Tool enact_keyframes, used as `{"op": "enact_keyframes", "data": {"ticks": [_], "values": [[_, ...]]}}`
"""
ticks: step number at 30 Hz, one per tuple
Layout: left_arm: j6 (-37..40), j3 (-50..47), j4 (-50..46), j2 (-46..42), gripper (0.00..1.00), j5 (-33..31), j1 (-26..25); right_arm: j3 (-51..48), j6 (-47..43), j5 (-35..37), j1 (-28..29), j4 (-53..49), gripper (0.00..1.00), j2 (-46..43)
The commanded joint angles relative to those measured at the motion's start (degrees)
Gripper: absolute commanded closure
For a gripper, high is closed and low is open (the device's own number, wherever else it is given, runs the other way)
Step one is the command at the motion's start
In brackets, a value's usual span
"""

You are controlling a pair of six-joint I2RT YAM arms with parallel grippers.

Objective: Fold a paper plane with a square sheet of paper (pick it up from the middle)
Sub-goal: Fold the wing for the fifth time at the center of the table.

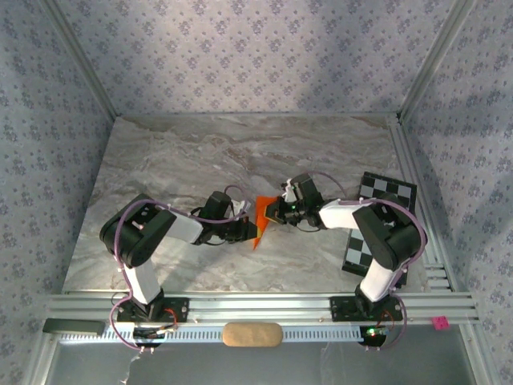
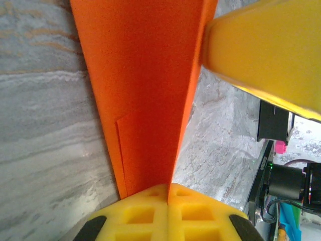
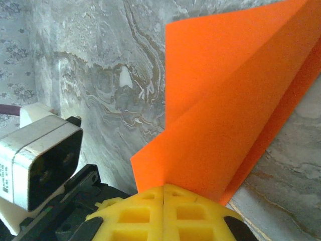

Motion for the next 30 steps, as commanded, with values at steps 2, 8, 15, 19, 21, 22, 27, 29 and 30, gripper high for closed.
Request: {"op": "enact_keyframes", "data": {"ticks": [2,8,15,19,21,22,27,29,30], "values": [[-0.5,-2.0,-3.5,1.6,1.0,-2.8,1.2,1.7,-1.8,-2.2,0.2,-0.8,0.96,1.3],[-1.2,-2.3,-3.8,1.9,1.0,-3.2,1.3,3.0,-2.6,-3.0,0.3,-1.0,0.96,3.2],[-2.0,-2.5,-4.4,2.4,1.0,-3.9,1.4,4.2,-2.7,-3.5,0.1,-0.8,0.95,4.7],[-2.5,-2.5,-4.6,2.9,1.0,-4.1,1.5,4.6,-2.9,-3.5,-0.1,-1.0,0.95,5.4],[-2.6,-2.4,-5.0,3.1,1.0,-4.1,1.6,4.6,-2.9,-3.4,-0.1,-0.9,0.95,5.6],[-2.5,-2.4,-5.0,3.2,1.0,-4.1,1.6,4.6,-2.9,-3.3,-0.2,-0.9,0.95,5.7],[-2.6,-2.4,-5.0,3.4,1.0,-4.1,1.7,4.9,-2.5,-3.5,-0.1,-0.6,0.95,6.5],[-2.7,-2.4,-5.0,3.4,1.0,-4.1,1.7,5.0,-2.6,-3.4,-0.2,-0.5,0.95,6.8],[-2.6,-2.4,-5.1,3.5,1.0,-4.1,1.7,5.1,-2.5,-3.5,-0.1,-0.4,0.95,7.0]]}}
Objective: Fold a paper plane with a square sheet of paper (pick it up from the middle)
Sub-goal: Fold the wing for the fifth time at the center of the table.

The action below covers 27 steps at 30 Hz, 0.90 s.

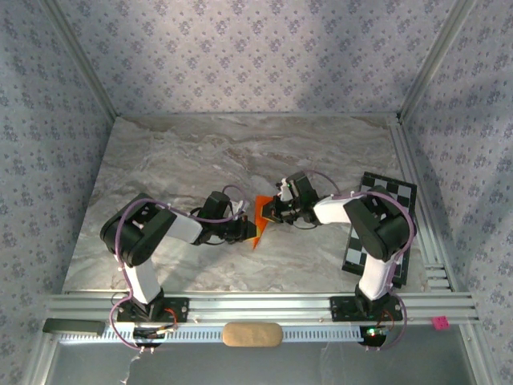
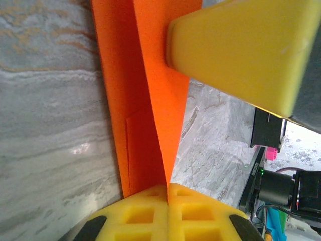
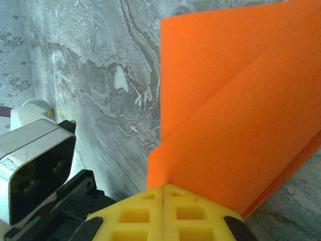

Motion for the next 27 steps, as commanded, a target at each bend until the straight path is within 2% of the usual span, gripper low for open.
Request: {"op": "enact_keyframes", "data": {"ticks": [1,11,21,27], "values": [[0.8,-1.9,-6.4,2.9,1.0,-4.6,1.1,1.5,-0.8,-0.9,-0.1,-0.4,0.95,1.7],[1.4,-1.8,-7.6,2.9,1.0,-4.7,1.2,1.9,-0.3,0.4,0.5,-0.8,0.95,4.2],[5.3,-0.7,-13.2,-2.0,0.82,-1.9,1.1,1.0,0.7,2.7,0.6,-2.0,0.95,5.2],[7.9,0.2,-16.8,-4.5,0.88,0.3,0.5,1.3,0.8,3.2,0.8,-2.8,0.95,5.3]]}}
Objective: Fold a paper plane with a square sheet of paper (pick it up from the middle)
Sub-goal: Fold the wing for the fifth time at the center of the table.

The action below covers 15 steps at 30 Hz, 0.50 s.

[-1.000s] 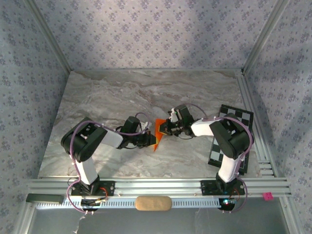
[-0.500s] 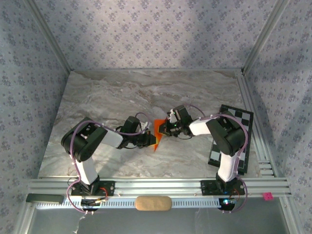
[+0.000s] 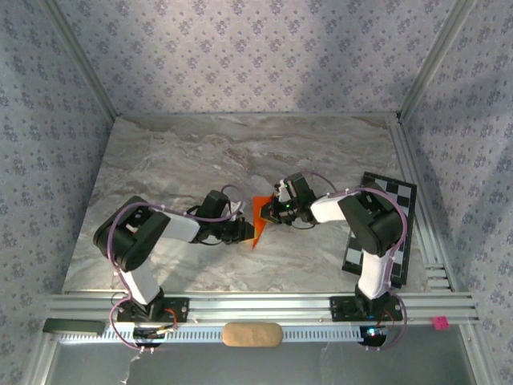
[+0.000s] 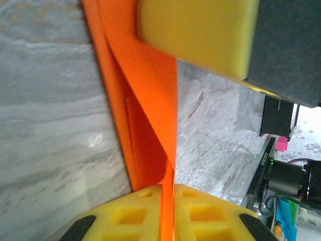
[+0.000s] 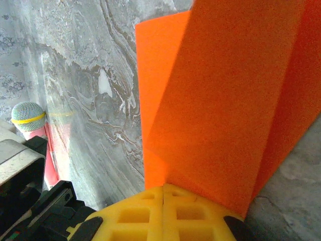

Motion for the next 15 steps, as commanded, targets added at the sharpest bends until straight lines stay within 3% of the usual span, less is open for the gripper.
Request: {"op": "enact_keyframes", "data": {"ticks": [1,6,15], "values": [[3.4,-0.1,-7.7,-0.8,0.9,0.5,0.0,0.1,0.1,3.2,0.5,-3.5,0.95,2.3],[4.8,1.2,-8.6,0.6,0.95,2.8,-0.5,0.3,0.2,3.8,0.6,-4.3,0.95,2.1],[6.8,1.8,-11.6,1.0,0.96,3.2,-0.8,0.3,-0.2,5.0,0.9,-6.2,0.95,1.9]]}}
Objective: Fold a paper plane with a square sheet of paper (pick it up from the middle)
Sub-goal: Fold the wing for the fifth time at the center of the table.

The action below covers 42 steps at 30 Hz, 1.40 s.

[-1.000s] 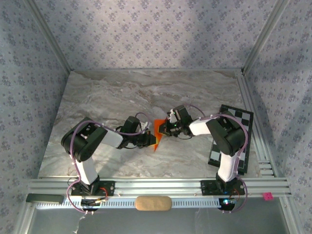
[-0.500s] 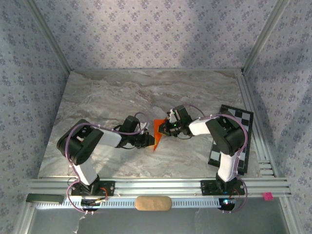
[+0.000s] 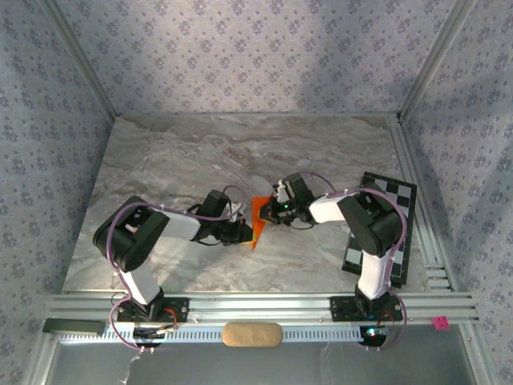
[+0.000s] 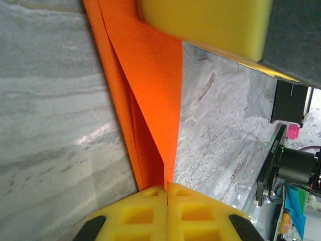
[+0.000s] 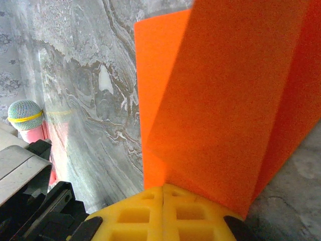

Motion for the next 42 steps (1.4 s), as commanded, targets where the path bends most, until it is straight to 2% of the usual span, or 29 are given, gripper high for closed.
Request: {"op": "enact_keyframes", "data": {"ticks": [1,3,6,10,13,14,16,20,26,31,34,38,42], "values": [[2.5,0.2,-6.3,1.0,0.93,2.3,-0.7,-0.1,-0.2,4.3,0.3,-5.6,0.95,1.9],[2.8,0.2,-6.8,1.0,0.88,2.2,-0.8,0.0,-0.3,4.4,0.3,-5.7,0.95,1.9],[3.5,0.3,-8.1,0.9,0.89,1.7,-0.7,-0.1,-0.3,4.6,0.3,-6.0,0.95,1.8],[4.0,0.1,-8.7,0.5,0.99,2.0,-0.7,-0.1,-0.3,4.7,0.3,-6.4,0.95,1.9],[4.8,0.2,-10.5,-0.1,1.0,1.8,-0.7,-0.2,-0.4,4.8,0.2,-6.8,0.95,1.9],[5.1,0.2,-11.1,-0.3,0.99,1.8,-0.8,-0.3,-0.4,4.9,0.3,-6.9,0.95,1.9],[5.7,0.5,-12.3,-0.7,0.9,1.9,-0.8,-0.4,-0.4,5.1,0.3,-6.9,0.95,1.9],[6.6,0.6,-14.3,-1.7,0.88,1.1,-0.8,-0.4,-0.3,5.2,0.3,-6.9,0.95,1.8],[7.1,0.5,-14.3,-1.6,1.0,2.3,-0.8,-0.4,-0.3,5.4,0.2,-7.0,0.95,1.8],[7.7,0.9,-14.9,-1.1,1.0,3.1,-0.8,-0.3,-0.3,5.4,0.3,-7.3,0.95,1.8],[7.9,1.0,-16.0,-1.1,0.93,2.2,-0.8,-0.4,-0.3,5.7,0.2,-7.5,0.95,1.8],[8.6,0.9,-17.2,-2.1,0.9,1.7,-0.9,-0.4,-0.3,5.7,0.3,-7.7,0.95,1.7],[9.4,0.9,-18.1,-2.1,0.97,1.8,-0.9,-0.3,-0.5,5.7,0.2,-7.7,0.95,1.8]]}}
